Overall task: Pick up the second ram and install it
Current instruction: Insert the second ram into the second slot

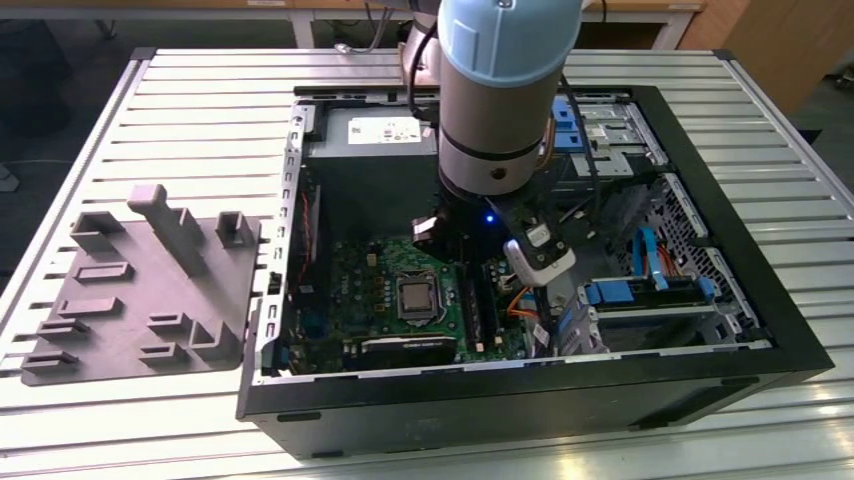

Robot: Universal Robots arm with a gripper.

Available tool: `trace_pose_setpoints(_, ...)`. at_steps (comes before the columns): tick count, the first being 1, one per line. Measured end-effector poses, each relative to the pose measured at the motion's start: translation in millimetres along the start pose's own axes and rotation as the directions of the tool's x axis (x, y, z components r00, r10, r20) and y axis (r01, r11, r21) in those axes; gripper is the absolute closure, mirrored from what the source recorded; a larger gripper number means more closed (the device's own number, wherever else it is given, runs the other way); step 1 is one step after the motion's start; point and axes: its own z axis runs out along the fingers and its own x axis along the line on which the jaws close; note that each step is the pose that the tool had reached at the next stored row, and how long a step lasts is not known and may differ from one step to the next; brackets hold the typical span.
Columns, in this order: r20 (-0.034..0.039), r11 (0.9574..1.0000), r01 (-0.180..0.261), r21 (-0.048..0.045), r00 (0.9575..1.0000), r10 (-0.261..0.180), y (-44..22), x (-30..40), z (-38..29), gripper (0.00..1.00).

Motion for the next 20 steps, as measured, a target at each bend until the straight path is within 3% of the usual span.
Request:
trace_pose_setpoints(7,-0.0001,1.0000,0.000,-0.0013,1.0000,0.000,0.2,0.0,0.2,0.88)
trace_pose_setpoints(12,-0.0003,0.9998,-0.001,-0.0191,1.0000,0.001,0.2,0.0,0.2,0.88)
trace_pose_setpoints(20,-0.0003,0.9998,-0.001,-0.0180,1.0000,0.001,0.1,0.0,0.1,0.88)
